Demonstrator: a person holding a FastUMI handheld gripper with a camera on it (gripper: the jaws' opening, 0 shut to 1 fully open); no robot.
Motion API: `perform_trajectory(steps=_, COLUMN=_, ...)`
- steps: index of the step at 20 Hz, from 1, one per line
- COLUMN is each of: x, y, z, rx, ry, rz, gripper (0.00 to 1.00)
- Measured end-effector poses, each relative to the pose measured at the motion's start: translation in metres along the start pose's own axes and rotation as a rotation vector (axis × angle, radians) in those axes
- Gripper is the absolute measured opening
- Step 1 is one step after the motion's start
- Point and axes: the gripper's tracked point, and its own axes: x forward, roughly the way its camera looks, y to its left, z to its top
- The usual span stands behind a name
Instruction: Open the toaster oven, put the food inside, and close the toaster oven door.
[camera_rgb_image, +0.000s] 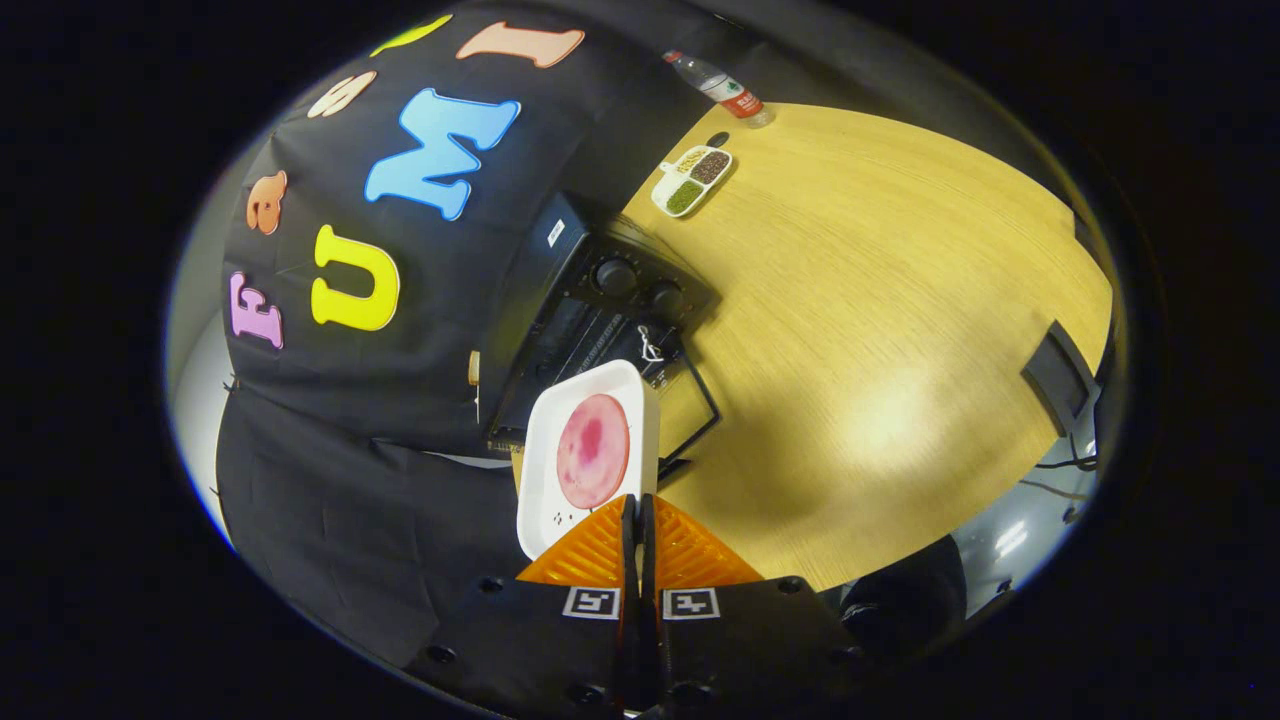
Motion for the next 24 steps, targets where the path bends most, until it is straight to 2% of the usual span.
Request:
perform_trajectory(steps=9, x=0.087, y=0.022, z=0.008, rx=0.037, ry=0.065, rz=-0.028, gripper=0.01)
perform_trajectory(steps=24, x=0.17, y=0.026, z=0.031, rx=0.172, ry=0.022, rz=-0.044, gripper=0.02)
